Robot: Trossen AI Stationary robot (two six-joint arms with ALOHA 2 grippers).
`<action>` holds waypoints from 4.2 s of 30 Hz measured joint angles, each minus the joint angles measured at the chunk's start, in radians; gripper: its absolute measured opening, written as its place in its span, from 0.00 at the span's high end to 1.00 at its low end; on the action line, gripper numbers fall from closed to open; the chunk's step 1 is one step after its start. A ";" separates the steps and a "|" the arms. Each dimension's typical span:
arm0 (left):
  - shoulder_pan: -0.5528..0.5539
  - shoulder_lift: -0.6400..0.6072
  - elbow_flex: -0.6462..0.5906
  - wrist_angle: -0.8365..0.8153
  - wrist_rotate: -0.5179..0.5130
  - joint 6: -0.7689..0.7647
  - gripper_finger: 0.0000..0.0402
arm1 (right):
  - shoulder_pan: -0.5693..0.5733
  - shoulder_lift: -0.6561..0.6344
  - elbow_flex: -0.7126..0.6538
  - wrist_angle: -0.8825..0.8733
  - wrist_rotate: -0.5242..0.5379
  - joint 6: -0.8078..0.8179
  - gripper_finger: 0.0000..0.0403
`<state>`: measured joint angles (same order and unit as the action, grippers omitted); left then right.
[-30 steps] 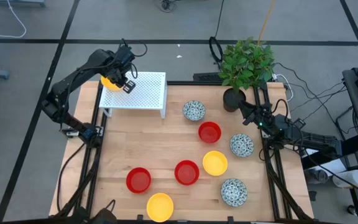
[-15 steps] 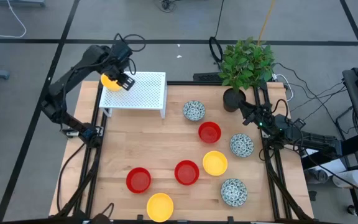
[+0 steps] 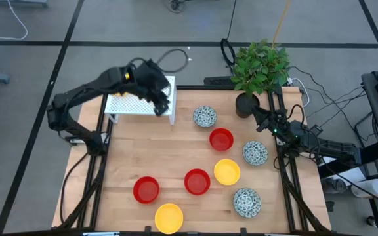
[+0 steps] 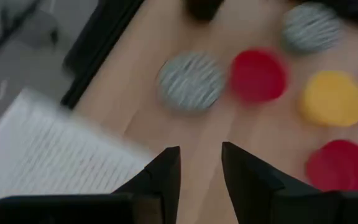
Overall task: Pick & Place Mini bowls
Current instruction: Put the white patterned bowl on the shelf
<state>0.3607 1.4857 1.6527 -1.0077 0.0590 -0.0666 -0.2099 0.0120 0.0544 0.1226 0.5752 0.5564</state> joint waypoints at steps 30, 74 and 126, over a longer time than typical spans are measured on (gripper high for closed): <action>-0.229 0.583 -0.002 0.467 -0.128 0.252 0.42 | 0.000 0.000 0.000 -0.001 0.000 0.000 0.59; -0.254 0.339 0.008 0.435 -0.193 0.150 0.96 | 0.000 0.000 0.000 0.001 0.001 0.000 0.59; -0.028 0.049 -0.227 -0.408 -0.427 -0.302 0.84 | 0.000 0.025 0.000 0.090 0.026 0.007 0.59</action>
<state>0.3330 1.5345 1.4258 -1.4154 -0.3683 -0.3691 -0.2100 0.0372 0.0542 0.2127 0.6010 0.5638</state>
